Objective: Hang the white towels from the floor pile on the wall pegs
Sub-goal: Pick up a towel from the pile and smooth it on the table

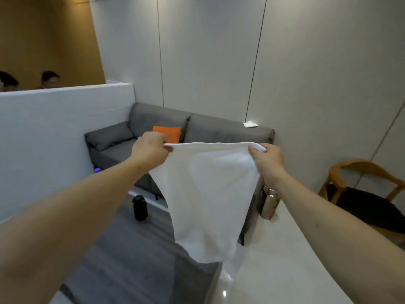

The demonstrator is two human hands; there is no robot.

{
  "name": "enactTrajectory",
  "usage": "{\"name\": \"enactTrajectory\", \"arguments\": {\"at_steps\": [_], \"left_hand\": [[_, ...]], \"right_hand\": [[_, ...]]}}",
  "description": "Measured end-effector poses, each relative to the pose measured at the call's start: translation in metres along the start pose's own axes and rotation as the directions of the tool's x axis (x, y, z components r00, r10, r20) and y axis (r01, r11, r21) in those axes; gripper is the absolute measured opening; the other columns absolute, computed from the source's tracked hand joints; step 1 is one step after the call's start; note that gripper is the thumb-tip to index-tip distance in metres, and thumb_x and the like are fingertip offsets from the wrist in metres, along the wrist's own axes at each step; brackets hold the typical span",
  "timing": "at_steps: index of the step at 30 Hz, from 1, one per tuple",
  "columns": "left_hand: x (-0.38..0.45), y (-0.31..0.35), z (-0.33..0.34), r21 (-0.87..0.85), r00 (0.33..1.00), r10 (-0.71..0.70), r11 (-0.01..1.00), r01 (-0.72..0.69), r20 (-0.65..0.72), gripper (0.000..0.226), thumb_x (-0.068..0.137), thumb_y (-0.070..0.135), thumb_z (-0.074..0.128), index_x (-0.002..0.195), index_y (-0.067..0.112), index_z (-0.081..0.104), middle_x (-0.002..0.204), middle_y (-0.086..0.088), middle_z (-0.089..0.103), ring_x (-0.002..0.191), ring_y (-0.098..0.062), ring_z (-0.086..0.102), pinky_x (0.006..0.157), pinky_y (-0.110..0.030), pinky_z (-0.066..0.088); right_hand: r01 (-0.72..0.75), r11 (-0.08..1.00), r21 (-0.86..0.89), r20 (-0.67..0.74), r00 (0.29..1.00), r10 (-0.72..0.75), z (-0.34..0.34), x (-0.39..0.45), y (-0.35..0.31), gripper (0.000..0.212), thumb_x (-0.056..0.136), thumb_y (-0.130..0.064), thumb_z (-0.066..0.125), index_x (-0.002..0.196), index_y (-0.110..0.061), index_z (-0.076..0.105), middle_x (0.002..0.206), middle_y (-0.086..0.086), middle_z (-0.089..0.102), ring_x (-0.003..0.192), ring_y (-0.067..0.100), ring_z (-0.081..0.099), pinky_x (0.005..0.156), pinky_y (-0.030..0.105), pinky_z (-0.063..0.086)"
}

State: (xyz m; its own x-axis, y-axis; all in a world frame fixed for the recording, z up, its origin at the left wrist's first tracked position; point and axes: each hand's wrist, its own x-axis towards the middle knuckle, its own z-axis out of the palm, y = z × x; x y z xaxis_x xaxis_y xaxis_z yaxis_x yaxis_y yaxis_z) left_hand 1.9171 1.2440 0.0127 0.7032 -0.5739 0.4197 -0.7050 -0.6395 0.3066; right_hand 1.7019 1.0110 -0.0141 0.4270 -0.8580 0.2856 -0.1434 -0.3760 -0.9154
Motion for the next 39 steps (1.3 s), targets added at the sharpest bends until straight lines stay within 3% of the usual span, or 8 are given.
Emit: {"name": "enactTrajectory", "arguments": {"at_steps": [3, 8, 14, 19, 26, 30, 34, 39], "left_hand": [[0.018, -0.020, -0.014, 0.003, 0.988, -0.126, 0.992, 0.127, -0.087, 0.011, 0.090, 0.032, 0.065, 0.082, 0.025, 0.068, 0.082, -0.001, 0.064, 0.071, -0.018, 0.056, 0.065, -0.032, 0.048], [0.040, -0.068, -0.039, -0.038, 0.942, -0.286, 0.958, 0.284, -0.175, 0.007, 0.092, 0.025, 0.064, 0.090, 0.022, 0.069, 0.085, -0.004, 0.063, 0.078, -0.020, 0.056, 0.071, -0.033, 0.048], [0.064, -0.145, -0.052, -0.104, 0.850, -0.442, 0.896, 0.431, -0.288, 0.008, 0.088, 0.021, 0.066, 0.087, 0.018, 0.073, 0.088, -0.005, 0.065, 0.088, -0.026, 0.057, 0.078, -0.035, 0.050], [0.092, -0.222, -0.051, -0.178, 0.729, -0.595, 0.801, 0.571, -0.339, 0.008, 0.086, 0.020, 0.069, 0.078, 0.023, 0.070, 0.084, -0.002, 0.064, 0.083, -0.021, 0.056, 0.073, -0.029, 0.041], [0.110, -0.289, -0.087, -0.141, 0.610, -0.645, 0.731, 0.667, -0.460, 0.006, 0.086, 0.020, 0.070, 0.086, 0.018, 0.075, 0.094, -0.010, 0.067, 0.091, -0.027, 0.057, 0.077, -0.028, 0.045], [0.110, -0.293, -0.109, -0.087, 0.584, -0.586, 0.744, 0.663, -0.562, 0.008, 0.087, 0.017, 0.068, 0.087, 0.015, 0.076, 0.099, -0.013, 0.066, 0.093, -0.029, 0.055, 0.070, -0.025, 0.036], [0.098, -0.272, -0.126, -0.008, 0.559, -0.571, 0.704, 0.711, -0.601, 0.012, 0.089, 0.030, 0.065, 0.090, 0.025, 0.076, 0.092, -0.003, 0.067, 0.079, -0.019, 0.051, 0.058, -0.025, 0.030], [0.063, -0.218, -0.098, 0.019, 0.520, -0.594, 0.648, 0.762, -0.613, 0.012, 0.089, 0.033, 0.066, 0.091, 0.026, 0.075, 0.089, -0.001, 0.065, 0.088, -0.024, 0.057, 0.067, -0.027, 0.033]], "right_hand": [[0.049, 0.998, 0.045, 0.089, 0.995, -0.053, 0.034, 0.044, -0.010, 0.034, 0.082, -0.028, 0.063, 0.080, 0.006, 0.060, 0.066, 0.006, 0.051, 0.062, 0.020, 0.046, 0.055, 0.031, 0.039], [0.071, 0.985, 0.158, 0.233, 0.966, -0.108, 0.101, 0.094, -0.030, 0.041, 0.079, -0.029, 0.062, 0.088, 0.011, 0.057, 0.071, 0.007, 0.049, 0.065, 0.017, 0.045, 0.060, 0.033, 0.037], [0.119, 0.974, 0.193, 0.374, 0.909, -0.185, 0.214, 0.132, -0.054, 0.019, 0.084, -0.028, 0.065, 0.077, -0.011, 0.070, 0.078, 0.012, 0.069, 0.070, 0.027, 0.063, 0.061, 0.038, 0.052], [0.155, 0.973, 0.169, 0.464, 0.859, -0.217, 0.334, 0.158, -0.081, 0.015, 0.087, -0.025, 0.066, 0.073, -0.021, 0.069, 0.079, 0.004, 0.071, 0.080, 0.028, 0.068, 0.071, 0.043, 0.058], [0.247, 0.928, 0.279, 0.555, 0.747, -0.366, 0.458, 0.178, -0.142, 0.020, 0.084, -0.035, 0.064, 0.075, -0.018, 0.069, 0.070, 0.003, 0.067, 0.067, 0.025, 0.063, 0.063, 0.045, 0.055], [0.259, 0.892, 0.369, 0.562, 0.703, -0.437, 0.479, 0.187, -0.164, 0.020, 0.085, -0.038, 0.068, 0.077, -0.020, 0.070, 0.076, 0.002, 0.071, 0.075, 0.028, 0.068, 0.068, 0.042, 0.056], [0.283, 0.850, 0.444, 0.572, 0.641, -0.512, 0.464, 0.191, -0.163, 0.025, 0.088, -0.035, 0.069, 0.064, -0.030, 0.066, 0.065, -0.012, 0.063, 0.063, 0.010, 0.060, 0.057, 0.023, 0.046], [0.400, 0.792, 0.461, 0.586, 0.534, -0.610, 0.417, 0.188, -0.112, 0.029, 0.088, -0.033, 0.068, 0.060, -0.029, 0.063, 0.050, -0.016, 0.051, 0.049, -0.001, 0.044, 0.049, 0.019, 0.035]]}}
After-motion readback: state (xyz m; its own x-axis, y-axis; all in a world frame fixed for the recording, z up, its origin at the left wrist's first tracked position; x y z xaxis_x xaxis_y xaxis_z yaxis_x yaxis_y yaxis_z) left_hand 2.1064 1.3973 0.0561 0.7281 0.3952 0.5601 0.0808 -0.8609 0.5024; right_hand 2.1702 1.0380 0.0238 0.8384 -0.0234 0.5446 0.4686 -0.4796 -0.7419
